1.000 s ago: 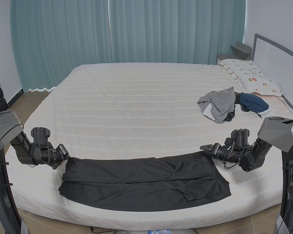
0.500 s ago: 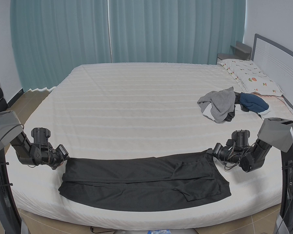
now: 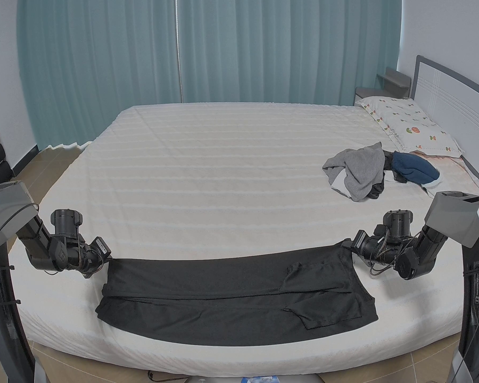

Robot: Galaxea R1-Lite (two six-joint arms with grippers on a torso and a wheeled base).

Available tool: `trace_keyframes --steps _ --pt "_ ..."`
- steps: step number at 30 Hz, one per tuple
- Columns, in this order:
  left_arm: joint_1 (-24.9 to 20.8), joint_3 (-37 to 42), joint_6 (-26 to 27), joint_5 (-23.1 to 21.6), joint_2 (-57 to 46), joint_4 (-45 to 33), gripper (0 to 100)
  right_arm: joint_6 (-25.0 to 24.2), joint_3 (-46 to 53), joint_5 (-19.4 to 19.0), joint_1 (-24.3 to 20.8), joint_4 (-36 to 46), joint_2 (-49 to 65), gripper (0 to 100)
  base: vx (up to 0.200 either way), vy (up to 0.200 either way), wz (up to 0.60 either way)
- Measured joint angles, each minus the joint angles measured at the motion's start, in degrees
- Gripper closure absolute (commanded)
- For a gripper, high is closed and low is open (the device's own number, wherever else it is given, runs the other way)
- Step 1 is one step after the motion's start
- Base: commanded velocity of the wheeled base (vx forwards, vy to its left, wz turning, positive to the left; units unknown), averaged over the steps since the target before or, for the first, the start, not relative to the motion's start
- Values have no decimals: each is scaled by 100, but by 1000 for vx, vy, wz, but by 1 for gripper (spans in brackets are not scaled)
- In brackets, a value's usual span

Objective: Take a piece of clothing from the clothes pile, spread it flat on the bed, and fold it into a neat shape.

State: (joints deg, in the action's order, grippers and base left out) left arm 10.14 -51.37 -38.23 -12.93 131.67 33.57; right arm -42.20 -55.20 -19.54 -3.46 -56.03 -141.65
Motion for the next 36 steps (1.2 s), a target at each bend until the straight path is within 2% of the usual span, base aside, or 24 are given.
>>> trace_keyframes --steps 7,8,19,26,29,36 --pt "-11 2 -4 2 -11 -2 100 4 24 4 -20 2 6 100 0 0 0" --pt "-12 0 -4 2 -11 -2 0 6 29 6 -22 2 6 0 0 0 0" --pt "-20 24 -167 -20 -124 0 0 -84 219 -11 -4 -24 179 0 0 0 0" --pt "85 293 -91 -334 -499 1 0 -268 1063 -110 33 -317 668 0 0 0 0" --pt "121 534 367 -614 -667 0 0 -284 1535 -141 29 -536 836 0 0 0 0" --pt "256 1226 2157 -1011 -937 -29 0 -293 2475 -240 16 -958 1232 0 0 0 0"
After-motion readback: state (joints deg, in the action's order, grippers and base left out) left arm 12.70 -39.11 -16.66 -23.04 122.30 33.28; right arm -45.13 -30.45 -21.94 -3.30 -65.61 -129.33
